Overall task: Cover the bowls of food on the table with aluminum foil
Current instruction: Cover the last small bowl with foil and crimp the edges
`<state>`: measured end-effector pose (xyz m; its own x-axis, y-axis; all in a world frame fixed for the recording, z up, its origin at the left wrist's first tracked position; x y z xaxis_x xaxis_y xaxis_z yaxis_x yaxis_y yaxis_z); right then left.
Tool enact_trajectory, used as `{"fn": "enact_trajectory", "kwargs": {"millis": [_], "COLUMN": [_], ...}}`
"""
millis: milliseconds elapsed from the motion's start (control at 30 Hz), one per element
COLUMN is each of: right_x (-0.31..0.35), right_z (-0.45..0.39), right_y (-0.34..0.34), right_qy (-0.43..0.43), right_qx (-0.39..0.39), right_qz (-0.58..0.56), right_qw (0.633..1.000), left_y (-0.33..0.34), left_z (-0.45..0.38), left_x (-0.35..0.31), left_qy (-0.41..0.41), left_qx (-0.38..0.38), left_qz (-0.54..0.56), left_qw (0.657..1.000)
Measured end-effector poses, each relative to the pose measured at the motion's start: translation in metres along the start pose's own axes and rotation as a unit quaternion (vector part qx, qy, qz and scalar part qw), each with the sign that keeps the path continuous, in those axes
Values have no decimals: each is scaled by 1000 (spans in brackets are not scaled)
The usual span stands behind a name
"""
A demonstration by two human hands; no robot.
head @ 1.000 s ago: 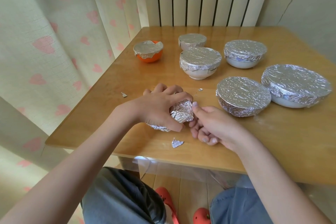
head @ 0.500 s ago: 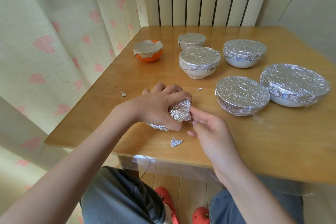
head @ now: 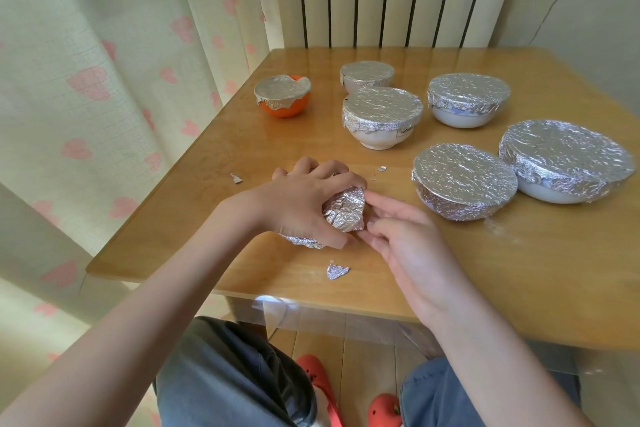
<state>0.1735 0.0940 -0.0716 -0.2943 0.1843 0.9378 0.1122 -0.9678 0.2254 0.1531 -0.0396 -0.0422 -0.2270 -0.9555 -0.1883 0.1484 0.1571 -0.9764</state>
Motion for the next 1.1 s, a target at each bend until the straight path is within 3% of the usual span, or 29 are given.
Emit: {"fn": "enact_trajectory", "kwargs": {"millis": [400, 533, 600, 667, 900, 1100], "right_x": [2, 5, 13, 17, 8, 7], "right_z": [-3, -1, 3, 5, 14, 9], "right_y": [-1, -20, -20, -18, -8, -6], "right_qy": [55, -31, -84, -110, -177, -185], "right_qx": [10, -56, -69, -66, -32, -47], "right_qz": [-75, 177, 255, 279, 336, 329], "right_qw": [996, 982, 961, 952, 925, 925], "left_y": [1, -2, -1, -3, -11, -6], "left_z": [0, 5, 8, 11, 10, 4], "left_x": [2, -1, 1, 1, -1, 2], "left_qy": [-15, -73, -97, -94, 8, 33], "left_qx": [-16, -25, 23, 75, 131, 80], "left_qz": [8, 20, 8, 3, -37, -6], "left_qw": [1000, 997, 995, 993, 991, 996]}}
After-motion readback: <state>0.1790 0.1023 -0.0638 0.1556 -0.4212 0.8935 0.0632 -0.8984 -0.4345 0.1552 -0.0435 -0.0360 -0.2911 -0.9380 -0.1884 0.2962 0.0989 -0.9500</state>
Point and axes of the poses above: each hand's wrist, its own z-axis away from the middle knuckle, its own y-axis out of the palm, x = y × z, the point moved 6 cm from there along -z, towards the middle knuckle, and after that the axes turned 6 degrees about -x, right-handed, at the moved point
